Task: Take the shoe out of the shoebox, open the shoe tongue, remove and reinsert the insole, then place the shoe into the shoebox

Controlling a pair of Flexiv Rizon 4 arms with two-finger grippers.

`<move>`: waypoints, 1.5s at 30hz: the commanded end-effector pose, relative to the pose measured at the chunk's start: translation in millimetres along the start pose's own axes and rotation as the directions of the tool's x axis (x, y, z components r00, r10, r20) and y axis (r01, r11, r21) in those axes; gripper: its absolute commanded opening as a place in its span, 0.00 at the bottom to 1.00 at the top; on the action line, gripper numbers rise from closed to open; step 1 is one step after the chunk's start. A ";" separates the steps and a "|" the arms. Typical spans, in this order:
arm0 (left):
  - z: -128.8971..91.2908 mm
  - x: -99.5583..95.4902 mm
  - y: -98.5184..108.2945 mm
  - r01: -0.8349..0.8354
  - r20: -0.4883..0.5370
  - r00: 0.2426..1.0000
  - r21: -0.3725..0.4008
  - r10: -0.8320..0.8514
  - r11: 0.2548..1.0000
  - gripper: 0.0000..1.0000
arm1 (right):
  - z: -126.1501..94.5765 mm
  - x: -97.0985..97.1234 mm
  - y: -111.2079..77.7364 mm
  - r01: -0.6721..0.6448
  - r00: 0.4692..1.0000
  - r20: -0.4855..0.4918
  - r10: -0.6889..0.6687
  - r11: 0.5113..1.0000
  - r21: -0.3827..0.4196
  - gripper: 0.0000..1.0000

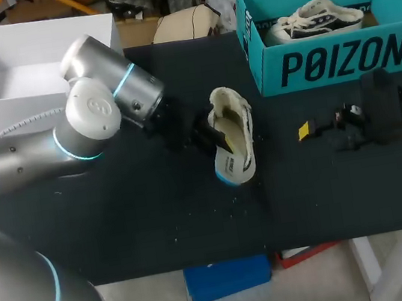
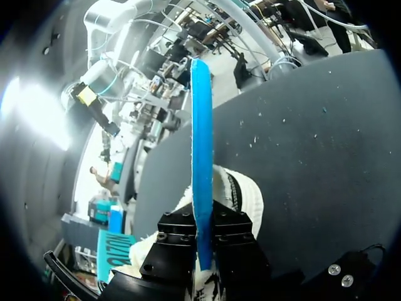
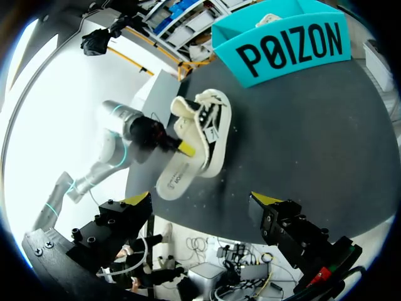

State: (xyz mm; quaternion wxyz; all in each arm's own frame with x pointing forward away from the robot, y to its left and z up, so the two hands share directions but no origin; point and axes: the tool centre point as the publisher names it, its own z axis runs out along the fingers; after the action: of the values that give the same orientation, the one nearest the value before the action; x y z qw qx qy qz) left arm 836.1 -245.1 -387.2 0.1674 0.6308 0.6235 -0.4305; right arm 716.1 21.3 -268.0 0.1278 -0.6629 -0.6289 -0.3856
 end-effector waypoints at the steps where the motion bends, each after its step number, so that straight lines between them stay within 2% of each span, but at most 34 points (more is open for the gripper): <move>1: 3.4 -0.8 10.9 -0.002 -0.006 1.000 0.005 0.002 1.000 0.00 | 0.5 0.7 0.4 -0.001 1.000 0.002 0.001 1.000 0.002 1.00; 2: 3.9 -2.6 12.4 -0.002 -0.006 1.000 0.007 0.002 1.000 0.00 | 0.5 0.7 0.4 -0.001 1.000 0.002 0.001 1.000 0.002 1.00; 3: 4.7 -4.8 13.7 -0.007 -0.009 1.000 0.010 0.007 1.000 0.07 | 0.5 0.7 0.4 -0.001 1.000 0.002 0.001 1.000 0.002 1.00; 5: 5.9 -8.6 14.2 -0.011 -0.012 1.000 0.012 0.011 1.000 0.47 | 0.5 0.7 0.4 -0.001 1.000 0.002 0.001 1.000 0.002 1.00; 6: 6.2 -10.2 13.5 -0.014 -0.011 1.000 0.013 0.014 1.000 0.84 | 0.5 0.7 0.4 -0.001 1.000 0.002 0.001 1.000 0.002 1.00; 7: 6.1 -12.0 11.2 -0.020 -0.006 1.000 0.018 0.020 1.000 1.00 | 0.5 0.7 0.4 -0.001 1.000 0.002 0.001 1.000 0.002 1.00; 13: -0.9 -17.7 -19.4 -0.056 -0.005 0.998 0.036 0.056 0.998 0.99 | 0.5 0.7 0.4 -0.001 1.000 0.002 0.001 1.000 0.002 1.00; 20: -8.4 -21.0 -63.8 -0.096 -0.016 0.995 0.046 0.097 0.994 0.79 | 0.5 0.7 0.4 -0.001 1.000 0.002 0.001 1.000 0.002 1.00; 24: -11.8 -21.1 -80.3 -0.109 -0.030 0.993 0.043 0.110 0.993 0.51 | 0.5 0.7 0.4 -0.001 1.000 0.002 0.001 1.000 0.002 1.00; 25: -12.5 -20.8 -83.1 -0.109 -0.030 0.993 0.042 0.111 0.993 0.47 | 0.5 0.7 0.4 -0.001 1.000 0.002 0.001 1.000 0.002 1.00; 28: -12.7 -18.9 -88.4 -0.105 -0.040 0.993 0.050 0.107 0.993 0.25 | 0.5 0.7 0.4 -0.001 1.000 0.002 0.001 1.000 0.002 1.00; 29: -12.2 -18.2 -89.7 -0.102 -0.051 0.993 0.056 0.105 0.993 0.21 | 0.5 0.7 0.4 -0.001 1.000 0.002 0.001 1.000 0.002 1.00; 31: -10.8 -16.4 -91.1 -0.100 -0.067 0.992 0.063 0.104 0.993 0.00 | 0.5 0.7 0.4 -0.001 1.000 0.002 0.001 1.000 0.002 1.00; 36: -10.6 -13.0 -87.8 -0.095 -0.073 0.992 0.061 0.100 0.994 0.00 | 0.5 0.7 0.4 -0.001 1.000 0.002 0.001 1.000 0.002 1.00; 45: -10.3 -17.2 -64.2 -0.094 -0.082 0.992 0.034 0.096 0.995 0.00 | 0.5 0.7 0.4 -0.001 1.000 0.002 0.001 1.000 0.002 1.00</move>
State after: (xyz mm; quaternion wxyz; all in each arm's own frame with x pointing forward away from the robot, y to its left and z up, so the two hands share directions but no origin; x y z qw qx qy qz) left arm 775.2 -230.7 -343.6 0.1562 0.6782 0.5943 -0.4030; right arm 716.2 21.3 -268.0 0.1279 -0.6628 -0.6289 -0.3857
